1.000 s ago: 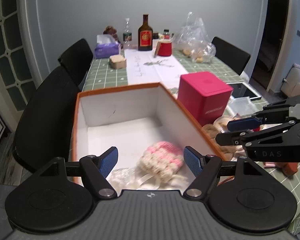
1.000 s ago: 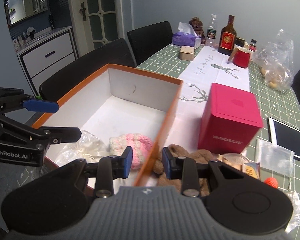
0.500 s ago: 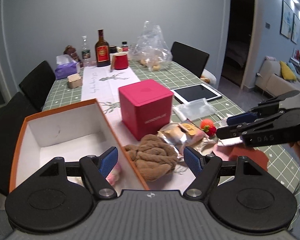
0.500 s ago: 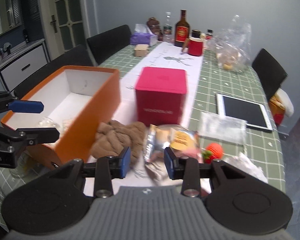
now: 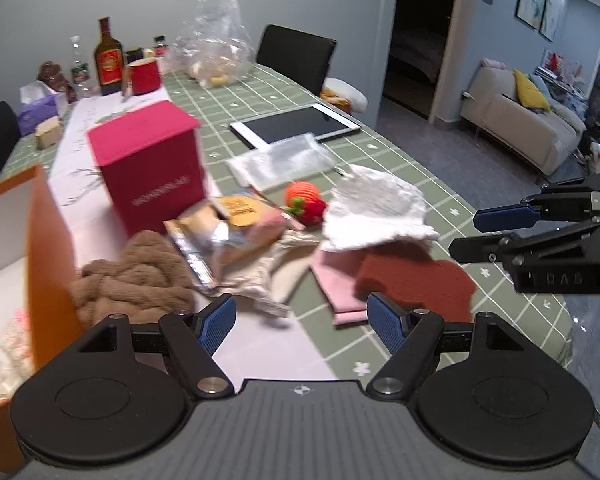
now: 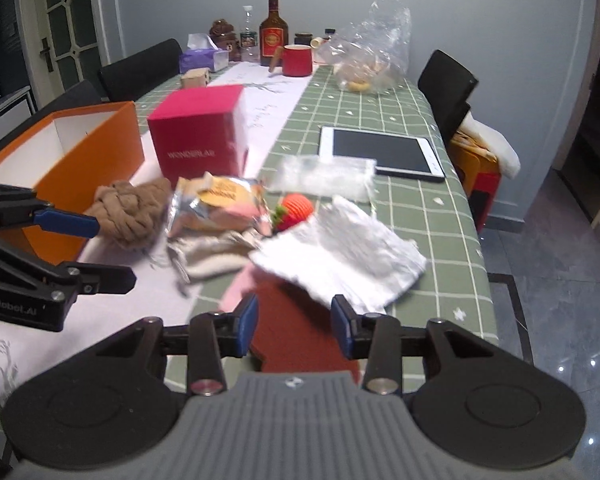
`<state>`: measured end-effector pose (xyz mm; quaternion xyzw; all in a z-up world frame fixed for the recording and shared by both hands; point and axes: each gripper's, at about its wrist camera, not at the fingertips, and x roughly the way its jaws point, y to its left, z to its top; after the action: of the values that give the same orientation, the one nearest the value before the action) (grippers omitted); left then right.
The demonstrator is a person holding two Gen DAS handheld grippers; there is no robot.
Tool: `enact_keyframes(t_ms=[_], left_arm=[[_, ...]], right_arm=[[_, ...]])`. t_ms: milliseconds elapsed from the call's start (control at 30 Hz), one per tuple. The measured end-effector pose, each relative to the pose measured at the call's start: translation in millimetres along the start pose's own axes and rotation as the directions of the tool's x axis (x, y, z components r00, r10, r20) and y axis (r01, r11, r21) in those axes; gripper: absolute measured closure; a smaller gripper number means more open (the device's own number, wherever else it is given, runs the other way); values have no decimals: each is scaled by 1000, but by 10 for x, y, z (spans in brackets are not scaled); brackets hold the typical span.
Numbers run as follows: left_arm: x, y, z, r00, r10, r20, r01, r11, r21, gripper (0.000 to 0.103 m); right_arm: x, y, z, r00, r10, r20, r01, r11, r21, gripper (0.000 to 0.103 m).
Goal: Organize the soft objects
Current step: 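Move the right gripper to the red sponge and grasp it, then grasp the snack bag with the left gripper while the right gripper holds the sponge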
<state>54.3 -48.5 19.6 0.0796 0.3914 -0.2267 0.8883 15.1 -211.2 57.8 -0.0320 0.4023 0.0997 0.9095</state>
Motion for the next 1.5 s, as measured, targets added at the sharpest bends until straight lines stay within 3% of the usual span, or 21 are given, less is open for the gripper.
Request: enact_keyframes(t_ms=[400,533,600,700,833,867,900,1033,1200,1333,1433,1500], left_arm=[[546,-492,-23,992,-85,-89,84,996,-11,15],[656,-540,-42,989,-97,-112,97,995,-3,16],[629,-520,3,992,-60,-109,67,996,60,17],[556,-367,83,994,52,-92,-39,990,136,16],[510,39,215,992,104,-76,-102,994,33,15],[513,132,245,992,106,-72,-106,994,0,15],[524,217,274,992,105,-66,-107,994,-29,15],[625,392,372,993,109,-42,-112,992,-60,14],[821,396,559,996,89,-7,-88,994,61,14],[1046,347,686,987,158,-10,-153,970,191,14],[1251,419,676,977,200,-71,-183,963,198,14],[1338,469,646,982,160,-103,-139,973,185,13]], right_arm=[[136,-468,-393,999,-45,-9,45,996,80,58],[151,-527,-433,1000,-12,0,12,996,84,56],[169,-491,-457,1000,11,-4,-11,997,72,52],[206,-415,-488,998,56,1,-56,997,46,47],[352,-260,-469,995,95,-5,-95,995,7,41],[394,-218,-456,996,88,-7,-88,996,-6,31],[426,-174,-443,997,81,-4,-81,996,-26,27],[548,-45,-388,998,61,-10,-62,993,-103,27],[725,-55,-345,998,56,-40,-60,992,-113,25],[805,-77,-360,996,71,-54,-77,991,-111,24],[862,-88,-387,995,78,-70,-85,990,-111,24],[893,-93,-399,994,82,-77,-91,990,-111,24]])
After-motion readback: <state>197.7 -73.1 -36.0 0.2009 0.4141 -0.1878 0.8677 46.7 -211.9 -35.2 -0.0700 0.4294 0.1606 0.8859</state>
